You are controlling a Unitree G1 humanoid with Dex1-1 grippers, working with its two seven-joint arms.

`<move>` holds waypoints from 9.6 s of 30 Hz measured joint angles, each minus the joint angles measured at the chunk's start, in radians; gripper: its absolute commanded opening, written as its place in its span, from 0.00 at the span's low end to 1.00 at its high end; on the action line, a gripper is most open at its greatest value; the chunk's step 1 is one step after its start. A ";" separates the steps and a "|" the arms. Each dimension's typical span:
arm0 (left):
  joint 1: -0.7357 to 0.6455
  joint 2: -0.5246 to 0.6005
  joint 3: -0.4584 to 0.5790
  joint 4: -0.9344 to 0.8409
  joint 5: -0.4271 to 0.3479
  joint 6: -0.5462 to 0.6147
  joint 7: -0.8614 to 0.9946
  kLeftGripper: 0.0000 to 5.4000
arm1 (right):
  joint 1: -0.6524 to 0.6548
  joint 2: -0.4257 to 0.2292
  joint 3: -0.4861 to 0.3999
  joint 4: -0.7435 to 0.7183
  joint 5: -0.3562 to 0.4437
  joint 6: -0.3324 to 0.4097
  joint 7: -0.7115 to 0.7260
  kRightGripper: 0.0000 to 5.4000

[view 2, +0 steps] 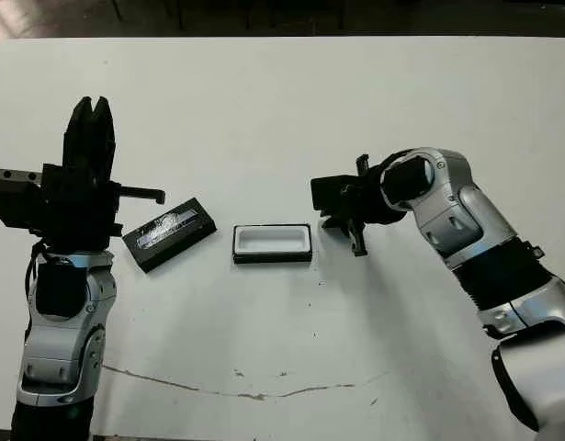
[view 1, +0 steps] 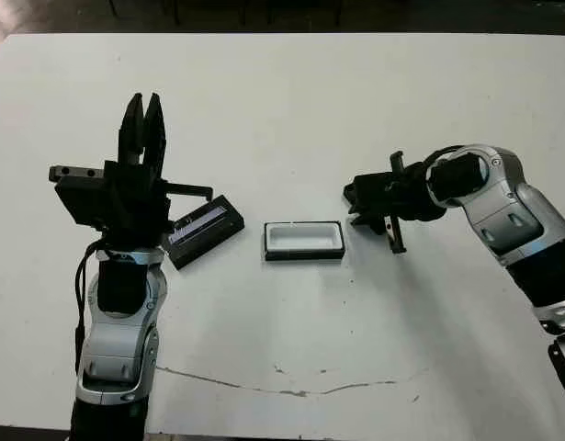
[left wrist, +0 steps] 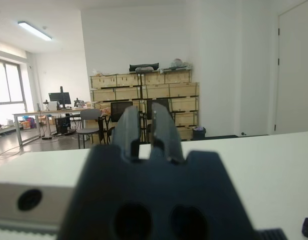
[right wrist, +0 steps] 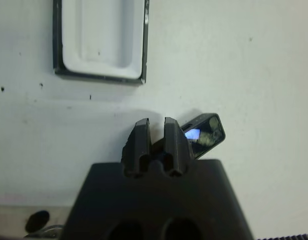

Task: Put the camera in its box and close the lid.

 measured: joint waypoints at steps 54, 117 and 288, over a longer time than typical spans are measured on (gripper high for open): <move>0.019 0.011 0.028 0.002 -0.012 -0.009 -0.030 0.00 | 0.580 0.083 -0.611 -0.465 0.574 0.305 -0.613 0.23; 0.024 0.032 0.050 0.007 -0.029 -0.009 -0.059 0.00 | 0.514 0.153 -0.480 -0.387 0.614 0.527 -0.661 1.00; 0.083 0.020 0.033 -0.028 -0.022 0.003 -0.039 0.00 | 0.065 0.091 -0.070 -0.193 0.393 0.395 -0.056 0.23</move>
